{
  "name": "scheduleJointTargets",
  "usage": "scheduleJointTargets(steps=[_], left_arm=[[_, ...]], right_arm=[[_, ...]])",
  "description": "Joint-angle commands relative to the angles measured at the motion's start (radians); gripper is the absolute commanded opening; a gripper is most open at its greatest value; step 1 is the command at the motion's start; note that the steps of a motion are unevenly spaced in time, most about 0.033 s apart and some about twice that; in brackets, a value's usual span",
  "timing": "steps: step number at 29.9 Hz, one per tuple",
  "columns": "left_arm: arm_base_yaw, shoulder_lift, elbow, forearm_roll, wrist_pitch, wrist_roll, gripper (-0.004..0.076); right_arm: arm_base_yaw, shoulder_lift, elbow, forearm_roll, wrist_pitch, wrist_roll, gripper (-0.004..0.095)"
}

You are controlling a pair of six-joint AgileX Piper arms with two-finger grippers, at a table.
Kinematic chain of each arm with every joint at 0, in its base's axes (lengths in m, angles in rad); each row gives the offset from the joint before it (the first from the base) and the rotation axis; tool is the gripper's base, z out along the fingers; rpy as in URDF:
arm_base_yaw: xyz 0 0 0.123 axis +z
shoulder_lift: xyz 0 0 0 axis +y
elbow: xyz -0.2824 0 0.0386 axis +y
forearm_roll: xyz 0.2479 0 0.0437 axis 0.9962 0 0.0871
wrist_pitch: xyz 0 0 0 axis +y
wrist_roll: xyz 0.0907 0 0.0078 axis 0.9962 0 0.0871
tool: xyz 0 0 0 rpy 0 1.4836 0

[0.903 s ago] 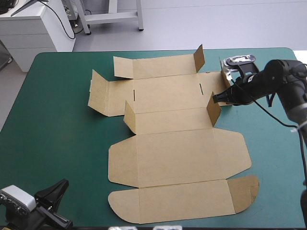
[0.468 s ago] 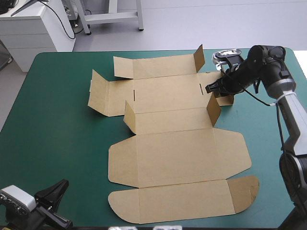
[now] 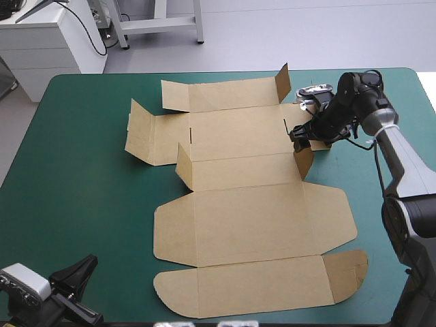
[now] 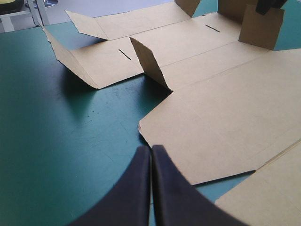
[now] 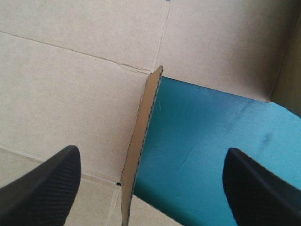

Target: Fold the box

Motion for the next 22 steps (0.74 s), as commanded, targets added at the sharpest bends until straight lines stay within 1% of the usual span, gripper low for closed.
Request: scheduleJointTargets(steps=[1, 4, 6, 7, 9, 12, 14, 19, 22], left_arm=[[-0.004, -0.005, -0.021, -0.01, -0.076, -0.008, -0.0008], [-0.004, -0.005, -0.021, -0.01, -0.076, -0.008, -0.0008], [-0.004, -0.005, -0.021, -0.01, -0.076, -0.008, -0.0008], [-0.004, -0.005, -0.021, -0.01, -0.076, -0.008, -0.0008], [-0.004, -0.005, -0.021, -0.01, -0.076, -0.008, -0.0008], [-0.004, -0.005, -0.021, -0.01, -0.076, -0.008, -0.0008], [-0.004, -0.005, -0.021, -0.01, -0.076, -0.008, -0.0008], [-0.004, -0.005, -0.021, -0.01, -0.076, -0.008, -0.0008], [-0.004, -0.005, -0.021, -0.01, -0.076, -0.008, -0.0008]], right_arm=[[0.002, -0.02, -0.031, 0.025, 0.008, -0.012, 0.0762], [0.003, 0.002, -0.031, 0.039, 0.008, -0.012, 0.0719], [0.003, 0.012, -0.031, 0.047, 0.008, -0.014, 0.0659], [0.003, 0.014, -0.031, 0.046, 0.008, -0.018, 0.061], [0.005, 0.018, -0.031, 0.048, 0.008, -0.025, 0.0486], [0.005, 0.02, -0.031, 0.047, 0.008, -0.027, 0.0203], [0.009, 0.022, -0.031, 0.036, 0.008, -0.045, -0.0015], [0.024, 0.022, -0.031, -0.013, 0.008, -0.069, -0.0021], [0.027, 0.022, -0.031, -0.013, 0.008, -0.186, -0.0021]])
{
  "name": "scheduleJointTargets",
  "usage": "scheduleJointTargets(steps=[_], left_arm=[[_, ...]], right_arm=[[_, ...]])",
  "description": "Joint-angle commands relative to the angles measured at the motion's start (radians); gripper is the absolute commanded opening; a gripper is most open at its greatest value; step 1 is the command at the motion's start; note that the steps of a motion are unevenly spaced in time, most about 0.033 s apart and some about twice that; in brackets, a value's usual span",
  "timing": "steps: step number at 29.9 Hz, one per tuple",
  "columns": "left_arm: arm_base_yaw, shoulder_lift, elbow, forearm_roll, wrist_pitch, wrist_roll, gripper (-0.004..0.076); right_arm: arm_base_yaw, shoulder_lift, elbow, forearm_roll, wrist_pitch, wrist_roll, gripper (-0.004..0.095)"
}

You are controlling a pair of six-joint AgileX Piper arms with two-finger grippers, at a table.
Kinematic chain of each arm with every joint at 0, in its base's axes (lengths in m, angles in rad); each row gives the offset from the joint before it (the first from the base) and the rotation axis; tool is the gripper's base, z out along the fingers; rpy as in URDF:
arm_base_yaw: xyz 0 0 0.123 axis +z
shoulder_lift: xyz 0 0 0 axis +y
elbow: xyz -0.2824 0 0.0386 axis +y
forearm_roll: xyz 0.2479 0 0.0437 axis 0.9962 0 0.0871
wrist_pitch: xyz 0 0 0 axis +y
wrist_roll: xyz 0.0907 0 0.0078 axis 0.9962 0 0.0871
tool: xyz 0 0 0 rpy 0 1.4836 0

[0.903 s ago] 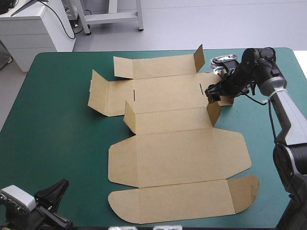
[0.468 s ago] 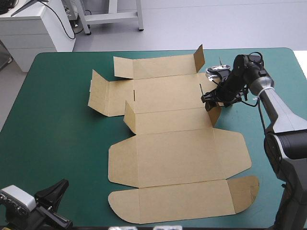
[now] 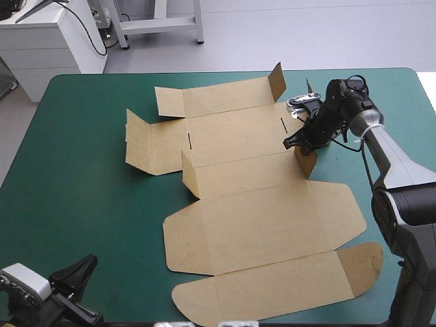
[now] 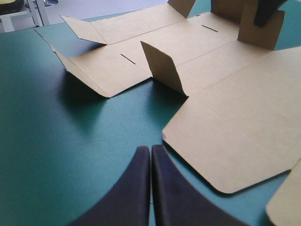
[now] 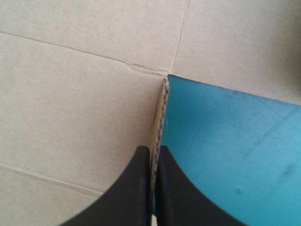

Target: Fold the box

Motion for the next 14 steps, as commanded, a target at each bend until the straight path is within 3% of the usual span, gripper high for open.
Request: scheduleJointTargets(steps=[1, 7, 14], left_arm=[[-0.004, -0.005, -0.021, -0.01, -0.076, -0.008, -0.0008], [-0.004, -0.005, -0.021, -0.01, -0.076, -0.008, -0.0008], [-0.004, -0.005, -0.021, -0.01, -0.076, -0.008, -0.0008]], right_arm=[[0.007, -0.051, -0.029, -0.009, 0.027, -0.159, -0.0021], [0.027, -0.051, -0.036, -0.01, 0.027, -0.432, -0.0021], [0.093, -0.044, -0.126, 0.009, 0.026, -0.644, -0.0021]])
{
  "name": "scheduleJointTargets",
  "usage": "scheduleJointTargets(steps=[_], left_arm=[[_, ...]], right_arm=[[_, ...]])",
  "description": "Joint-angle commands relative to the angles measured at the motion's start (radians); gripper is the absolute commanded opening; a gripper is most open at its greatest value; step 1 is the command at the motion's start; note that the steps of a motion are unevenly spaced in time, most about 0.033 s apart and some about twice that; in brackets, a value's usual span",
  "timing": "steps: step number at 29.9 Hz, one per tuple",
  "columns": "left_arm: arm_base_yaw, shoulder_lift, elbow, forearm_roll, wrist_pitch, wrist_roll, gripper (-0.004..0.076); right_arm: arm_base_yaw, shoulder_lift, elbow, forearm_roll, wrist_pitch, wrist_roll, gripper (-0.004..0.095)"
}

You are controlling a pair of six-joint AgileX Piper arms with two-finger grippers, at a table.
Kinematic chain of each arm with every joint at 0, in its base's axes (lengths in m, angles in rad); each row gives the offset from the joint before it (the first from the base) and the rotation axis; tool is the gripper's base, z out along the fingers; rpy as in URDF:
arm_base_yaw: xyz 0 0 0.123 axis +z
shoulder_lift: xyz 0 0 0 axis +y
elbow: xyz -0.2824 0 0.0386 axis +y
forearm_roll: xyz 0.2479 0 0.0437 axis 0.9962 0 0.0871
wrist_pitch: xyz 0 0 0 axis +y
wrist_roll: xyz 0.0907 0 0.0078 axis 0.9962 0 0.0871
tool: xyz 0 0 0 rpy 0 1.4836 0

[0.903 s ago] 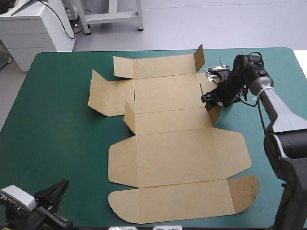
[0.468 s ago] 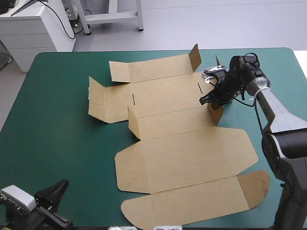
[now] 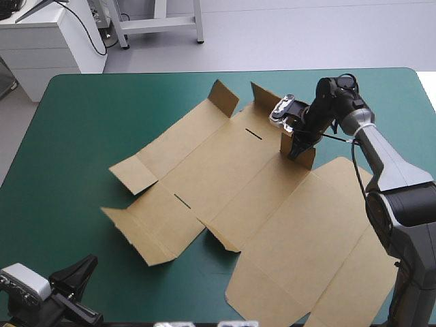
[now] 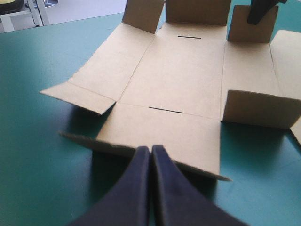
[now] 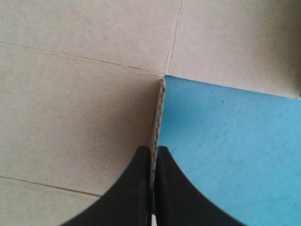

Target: Fold the box

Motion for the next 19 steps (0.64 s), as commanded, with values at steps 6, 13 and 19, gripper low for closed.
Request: scheduleJointTargets(steps=[6, 13, 19], left_arm=[[-0.004, -0.005, -0.021, -0.01, -0.076, -0.008, -0.0008], [-0.004, -0.005, -0.021, -0.014, -0.076, -0.001, -0.0008], [-0.004, -0.005, -0.021, -0.014, -0.076, -0.001, -0.0008]], right_arm=[[0.121, 0.002, -0.202, 0.02, 0.018, -0.316, -0.0021], [0.226, 0.042, -0.229, 0.047, -0.004, -0.571, -0.0021], [0.231, 0.072, -0.25, 0.051, -0.006, -0.594, -0.0021]])
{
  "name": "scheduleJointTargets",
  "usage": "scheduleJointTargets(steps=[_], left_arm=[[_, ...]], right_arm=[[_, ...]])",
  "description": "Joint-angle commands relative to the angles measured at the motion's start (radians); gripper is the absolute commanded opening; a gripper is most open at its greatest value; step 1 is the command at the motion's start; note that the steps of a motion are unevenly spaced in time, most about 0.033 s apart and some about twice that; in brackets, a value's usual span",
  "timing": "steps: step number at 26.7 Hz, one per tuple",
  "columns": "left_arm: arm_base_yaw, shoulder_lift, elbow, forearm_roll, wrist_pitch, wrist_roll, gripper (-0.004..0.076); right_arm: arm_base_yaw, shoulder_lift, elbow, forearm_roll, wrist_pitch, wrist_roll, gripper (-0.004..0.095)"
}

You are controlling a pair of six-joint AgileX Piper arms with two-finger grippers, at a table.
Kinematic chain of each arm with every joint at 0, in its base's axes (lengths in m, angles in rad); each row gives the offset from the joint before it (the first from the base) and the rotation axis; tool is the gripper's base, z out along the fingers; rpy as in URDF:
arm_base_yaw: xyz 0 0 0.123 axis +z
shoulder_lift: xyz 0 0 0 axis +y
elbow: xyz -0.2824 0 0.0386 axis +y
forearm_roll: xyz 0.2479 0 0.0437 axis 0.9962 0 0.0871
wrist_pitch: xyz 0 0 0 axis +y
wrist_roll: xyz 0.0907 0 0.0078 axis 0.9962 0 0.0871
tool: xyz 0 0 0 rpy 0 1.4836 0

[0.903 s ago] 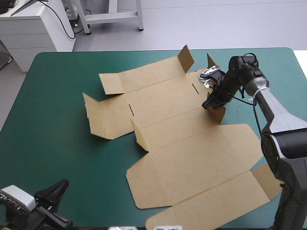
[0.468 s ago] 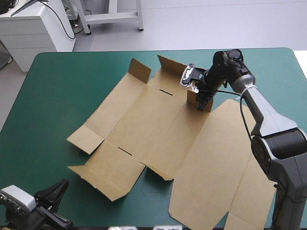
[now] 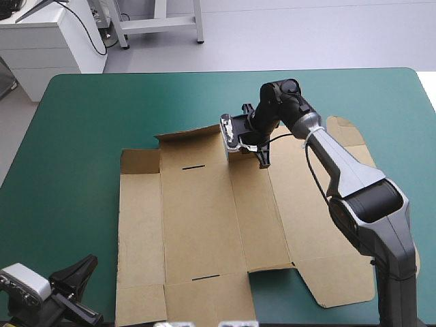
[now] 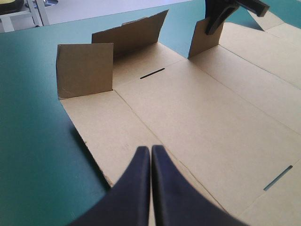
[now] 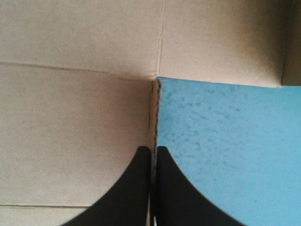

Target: Fold the box

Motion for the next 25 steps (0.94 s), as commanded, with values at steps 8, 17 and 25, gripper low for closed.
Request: scheduleJointTargets(steps=[8, 17, 25], left_arm=[[-0.004, -0.005, -0.021, -0.014, -0.076, -0.002, -0.0008], [-0.004, -0.005, -0.021, -0.014, -0.076, -0.002, -0.0008], [-0.004, -0.005, -0.021, -0.014, -0.076, -0.002, -0.0008]], right_arm=[[-0.005, -0.054, -0.061, 0.065, -0.055, 0.055, -0.0016], [-0.005, -0.054, -0.063, 0.069, -0.23, 0.163, -0.0013], [-0.005, -0.054, -0.063, 0.07, -0.316, 0.302, -0.001]])
